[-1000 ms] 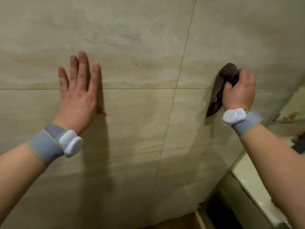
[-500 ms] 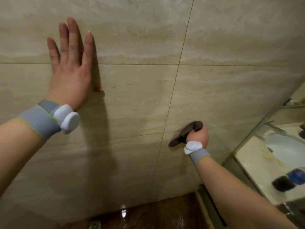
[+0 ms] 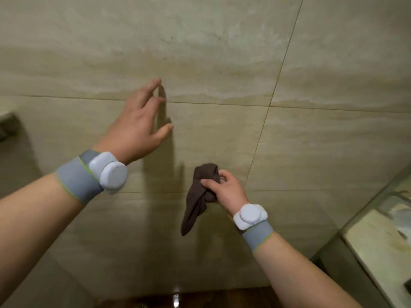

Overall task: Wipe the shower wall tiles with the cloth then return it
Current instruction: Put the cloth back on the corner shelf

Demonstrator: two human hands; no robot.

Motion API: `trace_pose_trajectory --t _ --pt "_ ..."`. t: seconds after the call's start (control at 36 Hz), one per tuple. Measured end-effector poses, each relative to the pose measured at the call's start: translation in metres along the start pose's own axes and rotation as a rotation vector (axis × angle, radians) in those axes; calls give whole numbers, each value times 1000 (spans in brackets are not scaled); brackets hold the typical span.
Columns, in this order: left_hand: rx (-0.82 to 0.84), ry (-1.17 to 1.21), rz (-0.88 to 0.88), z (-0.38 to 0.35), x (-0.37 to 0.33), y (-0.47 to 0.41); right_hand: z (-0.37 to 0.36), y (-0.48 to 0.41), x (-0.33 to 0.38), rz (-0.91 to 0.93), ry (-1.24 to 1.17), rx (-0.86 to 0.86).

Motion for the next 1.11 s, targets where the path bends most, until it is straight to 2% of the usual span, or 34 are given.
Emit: trace_pose_trajectory --t 0.03,0.14,0.22,0.31,0.36,0.5,0.64,0.72,0.86,0.97,1.03,1.06,1.11 --pt "37 63 53 1 2 5 -9 4 17 34 -62 38" --pt "352 409 395 -13 9 25 -33 20 75 166 -211 204" --pt "550 866 601 -15 9 46 -47 30 112 206 -270 259" --pt "584 1214 582 -2 6 53 -63 36 142 175 -382 310" --pt "509 1281 605 19 15 53 -80 39 164 160 -431 369" --pt "336 1140 721 65 39 45 -108 40 199 107 -472 442" --pt "55 1061 834 126 79 49 -166 48 236 118 -502 616" --pt "-132 1045 939 158 108 56 -207 52 256 123 -503 637" --pt "-338 1047 1000 190 145 65 -262 33 274 184 -212 455" --pt "-588 1005 1009 220 190 82 -323 41 288 157 -36 530" --pt "-582 804 1013 233 209 88 -349 42 291 177 -23 535" --pt "-492 646 1027 233 217 90 -358 36 288 156 -63 562" --pt "-272 226 1102 236 234 104 -366 38 290 228 85 570"
Point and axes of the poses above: each hand's wrist, its own y-axis away from the middle knuckle, its own z-axis out of the back of the hand, x = y × z, the point moved 5 cm from there along -y, towards the middle knuckle, and after that the axes turned 2 degrees about -z, right-handed, at the moved point
